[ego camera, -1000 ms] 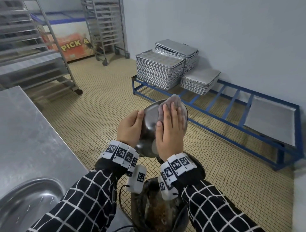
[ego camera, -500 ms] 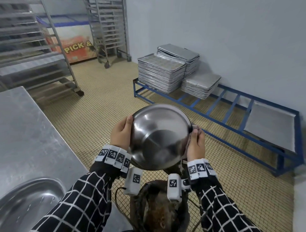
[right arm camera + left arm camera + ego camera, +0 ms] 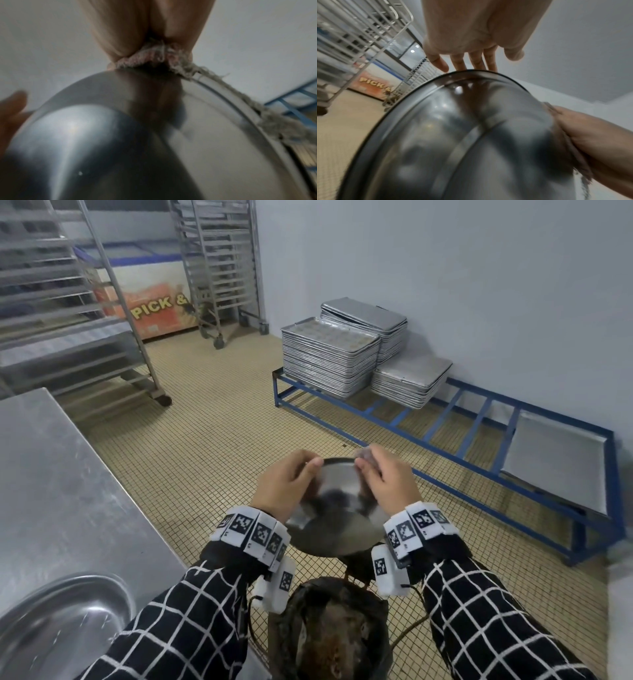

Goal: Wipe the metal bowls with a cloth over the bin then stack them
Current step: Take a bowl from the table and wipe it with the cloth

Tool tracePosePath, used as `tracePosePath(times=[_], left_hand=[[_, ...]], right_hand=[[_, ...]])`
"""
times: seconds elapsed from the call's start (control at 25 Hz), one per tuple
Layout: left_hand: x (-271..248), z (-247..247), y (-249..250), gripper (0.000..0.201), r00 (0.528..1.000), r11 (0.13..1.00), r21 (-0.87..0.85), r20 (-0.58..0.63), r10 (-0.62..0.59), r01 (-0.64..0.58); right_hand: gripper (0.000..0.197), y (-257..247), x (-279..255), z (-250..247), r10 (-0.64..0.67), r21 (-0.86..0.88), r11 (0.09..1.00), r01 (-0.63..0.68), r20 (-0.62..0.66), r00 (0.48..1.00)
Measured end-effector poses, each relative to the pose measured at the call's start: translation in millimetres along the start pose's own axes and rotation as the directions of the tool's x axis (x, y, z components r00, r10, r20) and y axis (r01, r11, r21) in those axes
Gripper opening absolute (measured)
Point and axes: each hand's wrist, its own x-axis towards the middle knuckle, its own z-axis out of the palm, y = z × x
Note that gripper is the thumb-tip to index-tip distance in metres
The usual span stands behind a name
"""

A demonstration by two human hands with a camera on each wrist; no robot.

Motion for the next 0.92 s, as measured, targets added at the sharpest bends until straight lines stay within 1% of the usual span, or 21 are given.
tracePosePath(times=[0.04,0.08,0.16,0.2,0.28,0.36,0.4,0.48,0.52,0.56,0.6,0.68,0.72,0.76,0.84,0.88,0.92], left_hand=[[1,2,3,0.021,0.999,0.997,0.078,0.032,0.006,-0.009],[1,2,5,0.024,0.999,0.99,0.139,0.04,0.004,-0.009],[3,1,5,0.033,1.0,0.978,0.206,0.022,0.016,-0.02],[3,0,5,0.034,0.999,0.972,0.233,0.007,0.034,-0.035],[3,0,3,0.035,0.997,0.957,0.287,-0.049,0.061,-0.045],[4,1,3,0.036,0.989,0.966,0.258,-0.143,0.036,0.002],[4,1,3,0.037,0.981,0.976,0.216,-0.192,0.017,0.025],[5,1,3,0.037,0.965,0.989,0.14,-0.264,-0.003,0.042],[5,-1,5,0.037,0.961,0.993,0.11,-0.277,-0.003,0.035],[4,-2,6,0.037,0.961,0.997,0.08,-0.275,0.001,0.022],[4,-4,7,0.037,0.962,0.999,0.046,-0.273,0.0,0.013],[5,-8,10,0.038,0.955,0.998,-0.06,-0.295,-0.027,0.01],[6,-11,10,0.039,0.947,0.992,-0.126,-0.317,-0.051,0.011],[8,-14,9,0.041,0.94,0.983,-0.185,-0.335,-0.073,0.011],[10,-17,7,0.043,0.93,0.97,-0.245,-0.355,-0.097,0.007],[10,-18,6,0.044,0.928,0.967,-0.254,-0.359,-0.101,0.007],[10,-19,6,0.045,0.927,0.966,-0.26,-0.358,-0.108,0.012]], right_hand=[[0.018,-5,2,2,-0.067,-0.052,0.996,0.069,0.039,0.997],[0.019,-8,2,4,-0.11,-0.071,0.991,0.114,0.062,0.992],[0.019,-13,-2,9,-0.152,-0.061,0.986,0.154,0.047,0.987],[0.02,-13,-5,12,-0.155,-0.046,0.987,0.155,0.007,0.988],[0.023,-15,-12,21,-0.137,-0.006,0.991,0.137,-0.136,0.981],[0.03,-22,-24,31,-0.136,-0.022,0.991,0.135,-0.285,0.949],[0.035,-27,-31,35,-0.162,-0.073,0.986,0.146,-0.305,0.939],[0.043,-36,-42,42,-0.234,-0.201,0.962,0.186,-0.249,0.94],[0.046,-38,-45,45,-0.239,-0.236,0.954,0.184,-0.232,0.943],[0.047,-38,-45,45,-0.213,-0.233,0.96,0.155,-0.249,0.945],[0.046,-36,-41,43,-0.158,-0.189,0.976,0.104,-0.297,0.942],[0.044,-29,-28,35,-0.007,-0.029,1.0,-0.005,-0.401,0.916],[0.043,-23,-22,32,0.071,0.059,0.997,-0.05,-0.425,0.903],[0.041,-16,-18,30,0.145,0.14,0.986,-0.093,-0.432,0.89],[0.041,-1,-18,32,0.269,0.26,0.95,-0.172,-0.404,0.874],[0.043,4,-22,35,0.308,0.287,0.935,-0.207,-0.374,0.875],[0.046,7,-28,39,0.309,0.271,0.937,-0.22,-0.35,0.884]])
